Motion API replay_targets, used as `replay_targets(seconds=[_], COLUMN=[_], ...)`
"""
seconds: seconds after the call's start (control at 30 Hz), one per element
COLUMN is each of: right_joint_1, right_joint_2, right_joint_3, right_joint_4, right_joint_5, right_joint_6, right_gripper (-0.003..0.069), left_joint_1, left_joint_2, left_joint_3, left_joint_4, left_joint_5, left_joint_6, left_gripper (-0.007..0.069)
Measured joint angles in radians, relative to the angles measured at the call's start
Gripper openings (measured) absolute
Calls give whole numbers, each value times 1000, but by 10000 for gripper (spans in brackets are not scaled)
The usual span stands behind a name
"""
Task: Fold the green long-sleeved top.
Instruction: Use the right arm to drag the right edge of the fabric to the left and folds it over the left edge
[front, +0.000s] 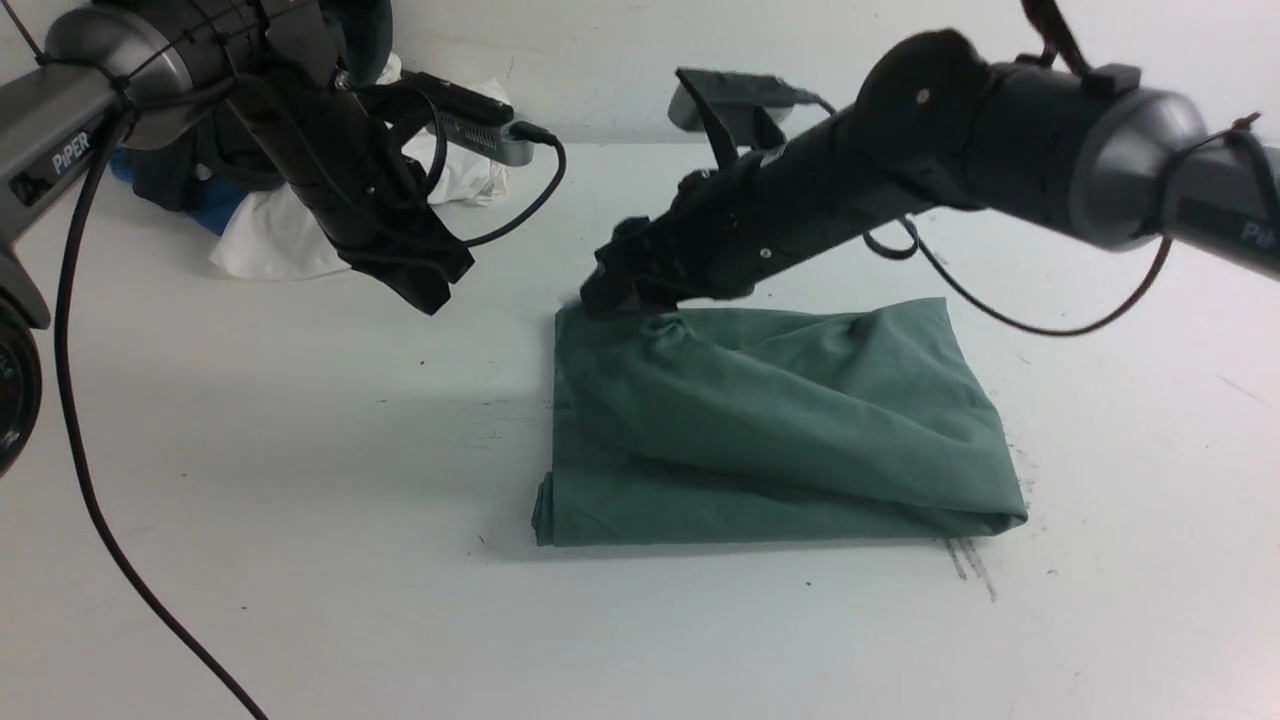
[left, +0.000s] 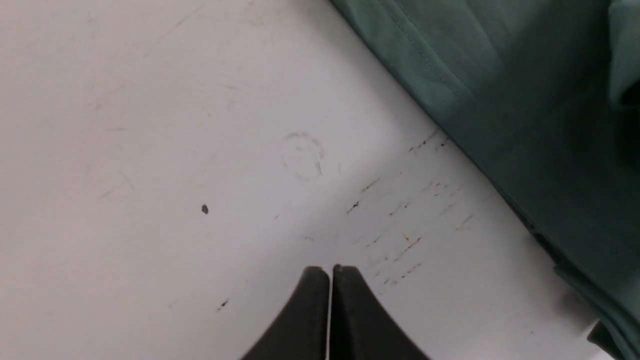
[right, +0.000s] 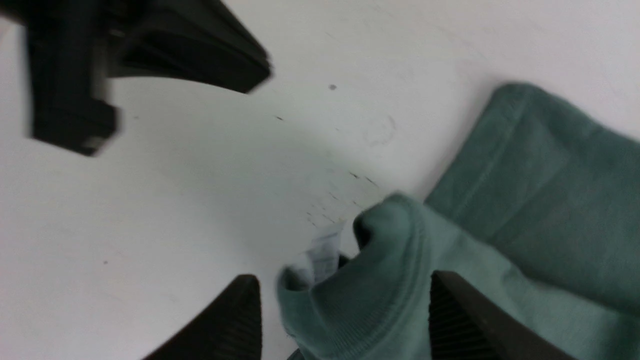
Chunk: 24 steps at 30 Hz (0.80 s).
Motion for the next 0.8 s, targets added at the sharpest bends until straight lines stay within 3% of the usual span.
replay_targets(seconds=[0.07, 0.2, 0.33, 0.43, 0.47, 0.63, 0.8], right_joint_1=[-21, -75, -166, -193, -208, -211, -211], right_joint_2=[-36, -93, -114, -111, -107, -98, -97], right_joint_3=[-45, -87, -79, -33, 43, 277, 427], right_joint_4=[-44, -194, -429, -476, -489, -473, -458], right_joint_5=[66, 153, 270, 273, 249, 78, -47], right_joint_6=[-12, 30, 154, 182, 193, 198, 206], right_gripper=[464, 429, 217, 103, 27, -12, -14], left_joint_1=[0, -9, -70, -119, -164, -274, -291], left_joint_2=[-7, -36, -60, -54, -41, 44, 106], left_joint_3=[0, 0, 0, 0, 0, 0, 1], left_joint_4=[-4, -31, -95, -123, -139, -155, -149], left_joint_5=[0, 0, 0, -1, -19, -120, -43], left_joint_6=[0, 0, 1, 4, 17, 37, 25], left_gripper=[-8, -8, -8, -8, -8, -8, -8])
